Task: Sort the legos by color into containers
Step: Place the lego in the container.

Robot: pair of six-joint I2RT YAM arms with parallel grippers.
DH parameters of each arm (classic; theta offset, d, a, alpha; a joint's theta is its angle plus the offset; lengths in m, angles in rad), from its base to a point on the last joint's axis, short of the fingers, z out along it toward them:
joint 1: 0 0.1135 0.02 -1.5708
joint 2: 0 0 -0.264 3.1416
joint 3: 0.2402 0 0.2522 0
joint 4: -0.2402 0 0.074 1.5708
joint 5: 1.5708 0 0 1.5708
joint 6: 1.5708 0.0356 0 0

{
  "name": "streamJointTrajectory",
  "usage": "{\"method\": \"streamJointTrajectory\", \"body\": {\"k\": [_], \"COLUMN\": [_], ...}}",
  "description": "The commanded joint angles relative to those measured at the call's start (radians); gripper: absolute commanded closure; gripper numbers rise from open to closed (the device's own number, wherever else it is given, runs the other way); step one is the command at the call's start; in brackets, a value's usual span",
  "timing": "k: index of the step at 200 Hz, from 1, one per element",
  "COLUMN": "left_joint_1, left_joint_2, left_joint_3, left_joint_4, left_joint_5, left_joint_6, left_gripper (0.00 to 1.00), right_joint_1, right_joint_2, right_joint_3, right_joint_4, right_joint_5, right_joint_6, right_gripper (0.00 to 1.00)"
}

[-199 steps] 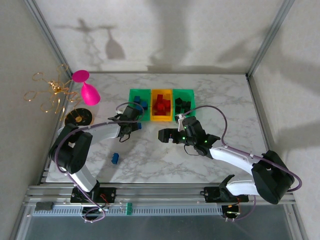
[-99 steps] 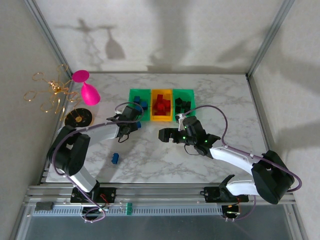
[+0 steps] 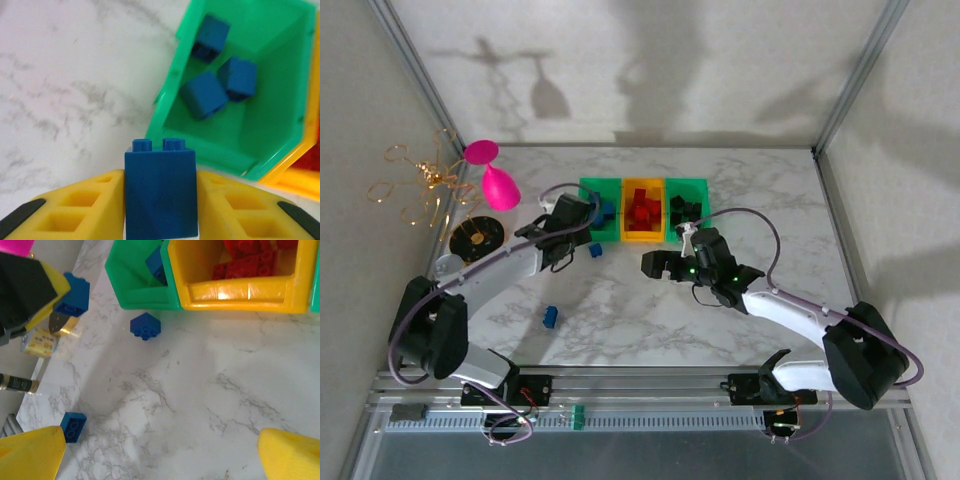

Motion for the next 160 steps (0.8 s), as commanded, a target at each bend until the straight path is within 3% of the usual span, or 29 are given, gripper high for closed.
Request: {"method": "streamJointTrajectory", "body": {"k": [1,95,118,160], "left_joint_1": [-0.004,0.013,0.013,0.011], "left_joint_2": [0.095,0.529,0.551,0.463], "left_joint_3": [0.107,0.512,0.561,0.549], "left_joint_4": [-0.004,-0.064,-0.105,-0.139], "left_joint_5": [-0.046,-0.12,-0.107,-0.063], "left_joint_6": [0.055,0.181,0.193,0.181], "left_gripper": [0.62,0.61,0.52,0.51], "right_joint_1": [-0.039,-0.085,-0.092,-0.096], "right_joint_2": [0.003,-0.035,-0.038,-0.031], "right_joint_3": [0.043,0.04,0.037,0.054], "right_joint_4": [0.002,-0.056,-0.061,-0.069], "right_joint_5": [-0.009,0.003,0.005,-0.009], "right_joint_6": [-0.011,-0.034,-0.039,-0.059], "right_gripper": [0.02,0.01,0.01,0.01]}}
